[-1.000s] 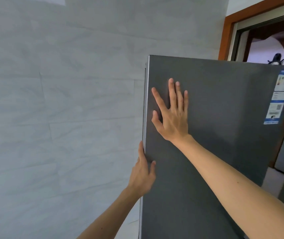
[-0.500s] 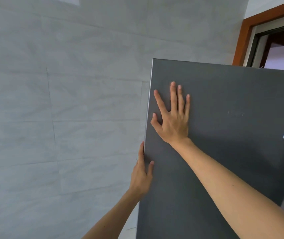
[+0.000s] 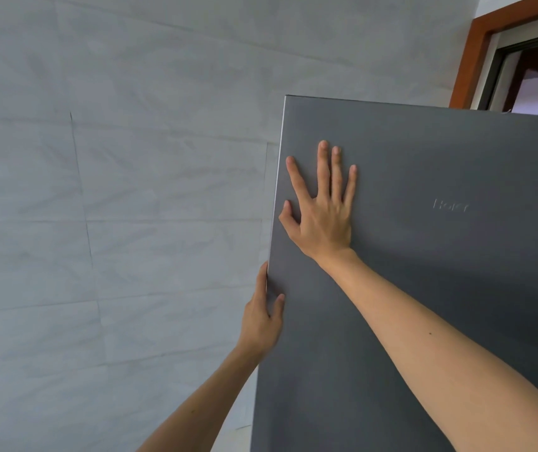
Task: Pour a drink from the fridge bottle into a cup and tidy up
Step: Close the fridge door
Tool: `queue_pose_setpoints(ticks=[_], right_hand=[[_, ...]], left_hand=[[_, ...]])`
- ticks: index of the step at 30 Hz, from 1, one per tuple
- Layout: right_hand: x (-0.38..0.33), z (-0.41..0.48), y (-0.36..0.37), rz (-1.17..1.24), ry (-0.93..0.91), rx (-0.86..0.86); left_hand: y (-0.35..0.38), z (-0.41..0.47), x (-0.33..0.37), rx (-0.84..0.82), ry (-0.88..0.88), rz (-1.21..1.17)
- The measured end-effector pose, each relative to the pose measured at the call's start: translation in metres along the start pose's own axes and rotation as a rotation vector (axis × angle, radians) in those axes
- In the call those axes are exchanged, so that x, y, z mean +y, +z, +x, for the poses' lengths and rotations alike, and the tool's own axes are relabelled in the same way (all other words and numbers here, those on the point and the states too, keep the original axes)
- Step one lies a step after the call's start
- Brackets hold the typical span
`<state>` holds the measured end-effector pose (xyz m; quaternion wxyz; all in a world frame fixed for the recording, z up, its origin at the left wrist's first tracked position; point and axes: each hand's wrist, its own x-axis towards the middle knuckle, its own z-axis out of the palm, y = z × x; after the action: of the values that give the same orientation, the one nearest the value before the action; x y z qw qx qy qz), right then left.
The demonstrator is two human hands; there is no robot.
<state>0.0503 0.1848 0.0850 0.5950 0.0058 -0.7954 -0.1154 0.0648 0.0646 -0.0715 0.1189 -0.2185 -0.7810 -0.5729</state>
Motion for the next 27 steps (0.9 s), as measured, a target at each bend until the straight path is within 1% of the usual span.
queue_pose_setpoints(ticks=[15, 27], right_hand=[[0.004, 0.002, 0.024, -0.019, -0.007, 0.027], [0.001, 0.002, 0.021, -0.042, -0.007, -0.027]], left_hand=[[0.009, 0.022, -0.014, 0.032, 0.039, -0.004], [0.007, 0.025, -0.016, 0.024, 0.020, 0.031]])
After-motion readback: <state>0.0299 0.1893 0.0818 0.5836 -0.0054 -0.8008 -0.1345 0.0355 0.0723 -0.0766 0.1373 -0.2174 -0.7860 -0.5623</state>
